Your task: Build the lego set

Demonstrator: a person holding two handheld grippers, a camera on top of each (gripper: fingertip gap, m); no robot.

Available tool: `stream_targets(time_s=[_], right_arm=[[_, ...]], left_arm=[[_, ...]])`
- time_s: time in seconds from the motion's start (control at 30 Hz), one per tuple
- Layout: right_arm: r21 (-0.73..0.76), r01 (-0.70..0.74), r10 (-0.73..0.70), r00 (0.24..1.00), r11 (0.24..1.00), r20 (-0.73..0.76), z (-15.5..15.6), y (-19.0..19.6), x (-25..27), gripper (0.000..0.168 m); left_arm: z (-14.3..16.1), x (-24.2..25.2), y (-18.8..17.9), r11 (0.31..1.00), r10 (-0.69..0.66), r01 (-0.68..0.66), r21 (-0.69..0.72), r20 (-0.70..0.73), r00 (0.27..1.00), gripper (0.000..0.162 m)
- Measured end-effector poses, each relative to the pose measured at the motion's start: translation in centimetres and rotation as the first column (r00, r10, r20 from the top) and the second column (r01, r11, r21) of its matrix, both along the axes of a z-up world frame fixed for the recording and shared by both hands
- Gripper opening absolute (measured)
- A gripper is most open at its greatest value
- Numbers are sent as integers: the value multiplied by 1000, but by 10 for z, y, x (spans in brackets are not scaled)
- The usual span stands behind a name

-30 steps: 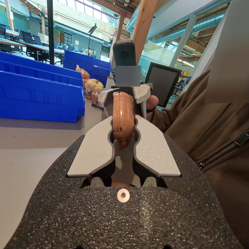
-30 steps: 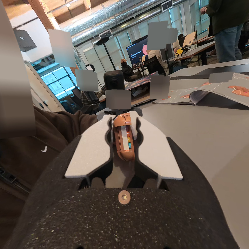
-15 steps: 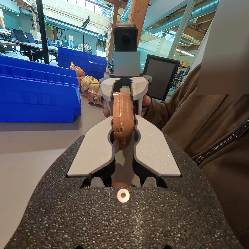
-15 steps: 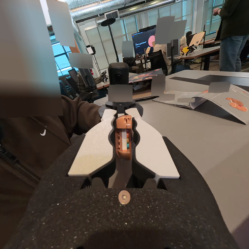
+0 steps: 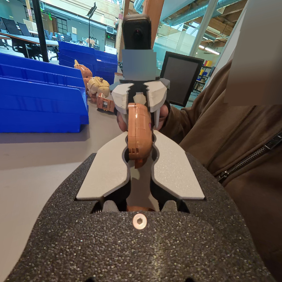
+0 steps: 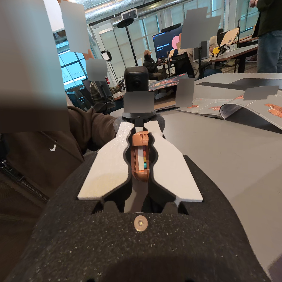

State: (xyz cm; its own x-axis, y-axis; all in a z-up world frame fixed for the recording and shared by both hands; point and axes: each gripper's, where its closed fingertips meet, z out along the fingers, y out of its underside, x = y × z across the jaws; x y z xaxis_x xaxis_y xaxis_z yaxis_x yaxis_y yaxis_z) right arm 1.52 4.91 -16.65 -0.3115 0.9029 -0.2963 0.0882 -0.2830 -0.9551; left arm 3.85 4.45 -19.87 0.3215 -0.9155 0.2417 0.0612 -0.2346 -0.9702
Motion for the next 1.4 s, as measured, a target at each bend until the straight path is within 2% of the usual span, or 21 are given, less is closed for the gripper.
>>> stream_targets(time_s=[0.6, 1.23, 1.33, 1.4], right_arm=[[-29, -91, 92, 995, 995, 28, -5, -10, 5, 19], [1, -31, 31, 999, 1000, -10, -3, -8, 4, 16], [-11, 14, -14, 1000, 1000, -26, -2, -4, 1, 21], [-15, 34, -35, 999, 999, -13, -4, -1, 1, 32]], left_arm=[[-8, 7, -9, 999, -50, 52, 18, -79, 996, 25], [-9, 7, -8, 999, -41, 43, 21, -90, 995, 25], [-6, 5, -5, 999, -28, 29, 15, -65, 997, 25], [-5, 5, -5, 999, -24, 25, 24, -65, 998, 25]])
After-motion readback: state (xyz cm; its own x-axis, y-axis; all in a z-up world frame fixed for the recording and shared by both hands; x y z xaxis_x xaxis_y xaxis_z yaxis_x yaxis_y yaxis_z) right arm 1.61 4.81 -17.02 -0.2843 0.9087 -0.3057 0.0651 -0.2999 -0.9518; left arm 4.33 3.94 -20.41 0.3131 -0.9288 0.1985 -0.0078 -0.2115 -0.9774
